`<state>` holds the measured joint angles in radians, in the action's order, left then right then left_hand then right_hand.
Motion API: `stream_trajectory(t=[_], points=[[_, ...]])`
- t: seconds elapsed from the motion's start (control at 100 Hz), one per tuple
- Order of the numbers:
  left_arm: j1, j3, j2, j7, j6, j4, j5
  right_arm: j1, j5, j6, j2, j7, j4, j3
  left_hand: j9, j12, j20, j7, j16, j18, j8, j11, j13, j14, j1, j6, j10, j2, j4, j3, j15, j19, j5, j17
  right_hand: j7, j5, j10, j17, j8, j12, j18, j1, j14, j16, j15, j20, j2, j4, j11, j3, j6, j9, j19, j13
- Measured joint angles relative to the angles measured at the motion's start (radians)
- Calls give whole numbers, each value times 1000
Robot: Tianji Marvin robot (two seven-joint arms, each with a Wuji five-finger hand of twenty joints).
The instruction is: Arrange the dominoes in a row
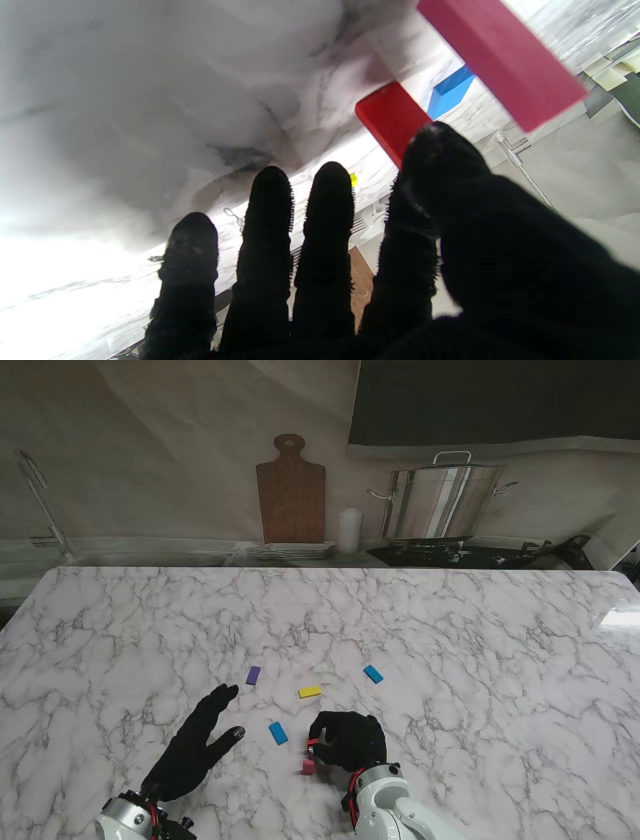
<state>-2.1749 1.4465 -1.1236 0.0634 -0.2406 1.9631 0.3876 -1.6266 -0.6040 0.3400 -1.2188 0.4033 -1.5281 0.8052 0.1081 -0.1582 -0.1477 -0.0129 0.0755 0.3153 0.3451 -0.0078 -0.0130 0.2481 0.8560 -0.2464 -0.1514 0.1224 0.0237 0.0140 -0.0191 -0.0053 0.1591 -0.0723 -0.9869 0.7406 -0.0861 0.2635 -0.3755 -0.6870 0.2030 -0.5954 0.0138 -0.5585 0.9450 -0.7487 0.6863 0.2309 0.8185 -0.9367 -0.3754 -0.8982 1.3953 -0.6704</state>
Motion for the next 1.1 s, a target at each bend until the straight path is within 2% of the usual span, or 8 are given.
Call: stream_trajectory(t=[0.12, 0.32, 1.1], points=[[0, 1, 0, 0, 0, 0, 0, 1, 0, 0, 0, 1, 1, 0, 0, 0, 0, 0, 0, 0, 0, 0, 0, 0, 0, 0, 0, 0, 0, 0, 0, 0, 0, 0, 0, 0, 0, 0, -4, 0, 0, 0, 2, -2, 1, 0, 0, 0, 0, 0, 0, 0, 0, 0], [0, 1, 0, 1, 0, 0, 0, 1, 0, 0, 0, 3, 2, 0, 0, 0, 0, 0, 0, 0, 0, 0, 0, 0, 0, 0, 0, 0, 0, 0, 0, 0, 0, 0, -1, 0, 0, 0, -51, 0, -1, 0, 2, -2, 7, 0, 0, 0, 3, 0, 0, 0, 0, 0], [0, 2, 0, 1, 0, 0, 0, 4, -1, -1, 2, -4, 3, -1, 0, 0, -1, 0, 0, 0, 0, 0, 0, 0, 0, 0, 0, 0, 0, 0, 0, 0, 0, 0, -1, 0, -1, -1, -91, 0, -1, 23, 2, -5, 18, 0, 1, 0, 15, -3, 13, 38, 0, 14]])
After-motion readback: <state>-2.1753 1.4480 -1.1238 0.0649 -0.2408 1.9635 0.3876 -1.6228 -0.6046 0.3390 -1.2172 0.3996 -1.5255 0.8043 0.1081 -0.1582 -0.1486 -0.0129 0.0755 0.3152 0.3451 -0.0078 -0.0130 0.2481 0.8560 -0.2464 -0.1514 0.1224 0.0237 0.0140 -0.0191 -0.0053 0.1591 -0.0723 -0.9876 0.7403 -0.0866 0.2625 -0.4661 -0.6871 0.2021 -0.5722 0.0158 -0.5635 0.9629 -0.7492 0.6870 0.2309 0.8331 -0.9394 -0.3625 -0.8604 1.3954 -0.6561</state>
